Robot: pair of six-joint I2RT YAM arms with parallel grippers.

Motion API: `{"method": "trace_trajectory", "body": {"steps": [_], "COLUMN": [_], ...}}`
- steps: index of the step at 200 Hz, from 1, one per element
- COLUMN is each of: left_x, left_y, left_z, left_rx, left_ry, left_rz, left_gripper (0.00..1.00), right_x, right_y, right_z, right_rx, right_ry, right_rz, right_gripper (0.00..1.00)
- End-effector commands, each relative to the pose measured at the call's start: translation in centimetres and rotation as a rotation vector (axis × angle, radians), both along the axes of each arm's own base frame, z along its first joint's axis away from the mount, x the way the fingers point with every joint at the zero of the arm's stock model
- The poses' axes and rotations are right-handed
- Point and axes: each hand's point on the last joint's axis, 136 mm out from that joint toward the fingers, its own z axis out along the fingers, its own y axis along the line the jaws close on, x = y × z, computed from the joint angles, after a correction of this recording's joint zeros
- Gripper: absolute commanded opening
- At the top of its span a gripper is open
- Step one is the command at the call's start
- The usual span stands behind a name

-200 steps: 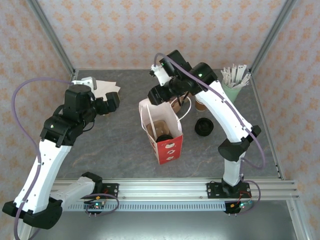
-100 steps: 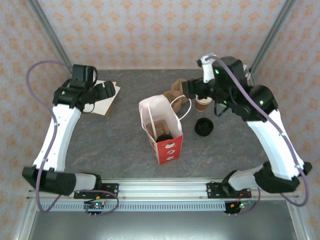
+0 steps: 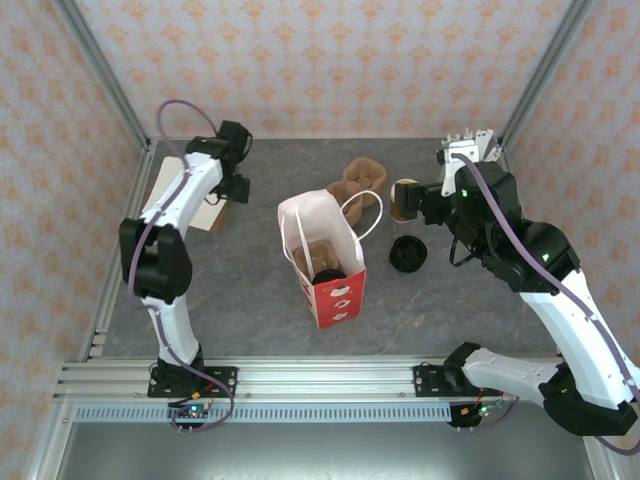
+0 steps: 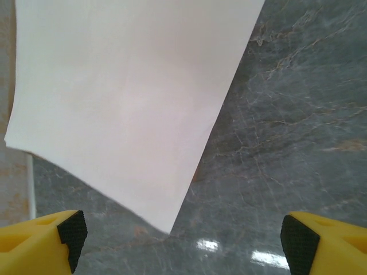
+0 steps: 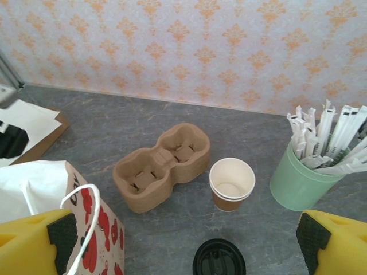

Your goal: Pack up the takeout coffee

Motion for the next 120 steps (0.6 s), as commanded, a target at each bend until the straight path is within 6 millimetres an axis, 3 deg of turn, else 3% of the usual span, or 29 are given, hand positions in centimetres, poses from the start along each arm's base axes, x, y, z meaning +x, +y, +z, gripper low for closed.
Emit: {"method": "trace_trajectory", "body": {"steps": [1, 59, 120], "left_x": [0.6, 3.2, 4.2], "left_y": [1.7, 1.9, 2.0], "left_z": [-0.1, -4.1, -5.7], "left_rx": [0.209, 0.377, 0.422], "left_ry": [0.059, 0.137, 0.155], "left_rz": [-0.028, -0.062, -0.072], "left_gripper": [0.92, 0.9, 0.68], "right_x": [0.4, 0.6, 0.8], "right_y": [-1.0, -0.8, -0.6], "right_z": [0.4, 0.1, -0.2], "right_rx": [0.001, -0.011, -0.023], "right_ry": [-0.031, -0.029, -0.025], "right_rz": [-0.059, -0.052, -0.046], "right_gripper": [0.99, 0.99, 0.99]}}
